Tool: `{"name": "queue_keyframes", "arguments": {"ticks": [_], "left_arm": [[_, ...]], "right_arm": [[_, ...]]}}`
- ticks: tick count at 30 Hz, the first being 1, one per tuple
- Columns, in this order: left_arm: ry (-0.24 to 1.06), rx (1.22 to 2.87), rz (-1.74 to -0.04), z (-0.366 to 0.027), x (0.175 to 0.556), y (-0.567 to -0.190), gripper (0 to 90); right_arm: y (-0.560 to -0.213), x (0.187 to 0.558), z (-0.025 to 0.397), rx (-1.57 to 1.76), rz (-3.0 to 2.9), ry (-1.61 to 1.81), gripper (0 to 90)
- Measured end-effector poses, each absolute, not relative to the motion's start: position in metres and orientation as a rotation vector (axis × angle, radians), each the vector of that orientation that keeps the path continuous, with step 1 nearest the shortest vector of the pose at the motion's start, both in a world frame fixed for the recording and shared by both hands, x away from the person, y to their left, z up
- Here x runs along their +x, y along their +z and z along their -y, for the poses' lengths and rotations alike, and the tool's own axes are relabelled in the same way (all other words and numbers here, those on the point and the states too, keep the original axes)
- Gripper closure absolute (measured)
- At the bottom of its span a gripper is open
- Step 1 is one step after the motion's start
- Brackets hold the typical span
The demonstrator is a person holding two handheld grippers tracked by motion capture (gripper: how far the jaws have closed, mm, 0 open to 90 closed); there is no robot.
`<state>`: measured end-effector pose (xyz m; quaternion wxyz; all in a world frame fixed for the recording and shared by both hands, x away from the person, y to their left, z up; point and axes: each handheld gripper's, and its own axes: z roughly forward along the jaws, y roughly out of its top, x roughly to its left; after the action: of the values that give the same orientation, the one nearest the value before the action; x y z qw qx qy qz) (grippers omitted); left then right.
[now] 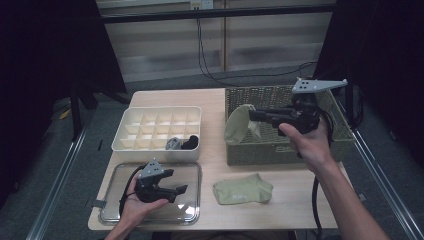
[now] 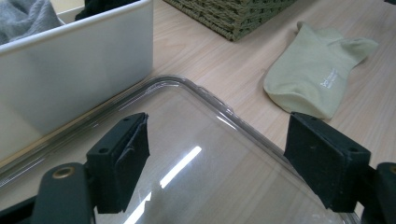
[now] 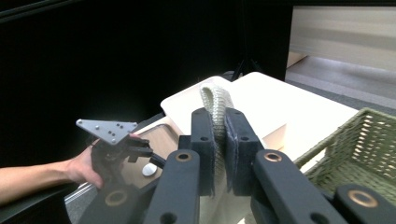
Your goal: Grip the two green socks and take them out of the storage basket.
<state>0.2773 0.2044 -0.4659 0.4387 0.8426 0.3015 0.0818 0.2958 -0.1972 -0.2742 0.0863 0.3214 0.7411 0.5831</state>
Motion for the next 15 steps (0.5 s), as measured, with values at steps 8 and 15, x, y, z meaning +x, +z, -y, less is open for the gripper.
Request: {"name": "queue_keyframes", "arguments": {"ticks": [8, 15], "left_arm": [[0.202, 2.080, -0.701, -0.194, 0.277, -0.460, 30.0], [0.216, 2.081, -0.652, -0.180, 0.279, -0.452, 31.7]], "right_arm": [[-0.281, 0.290, 0.185, 0.936, -2.244, 1.742, 84.2], [-0.291, 0.289, 0.177, 0.937, -2.270, 1.750, 84.2]]}}
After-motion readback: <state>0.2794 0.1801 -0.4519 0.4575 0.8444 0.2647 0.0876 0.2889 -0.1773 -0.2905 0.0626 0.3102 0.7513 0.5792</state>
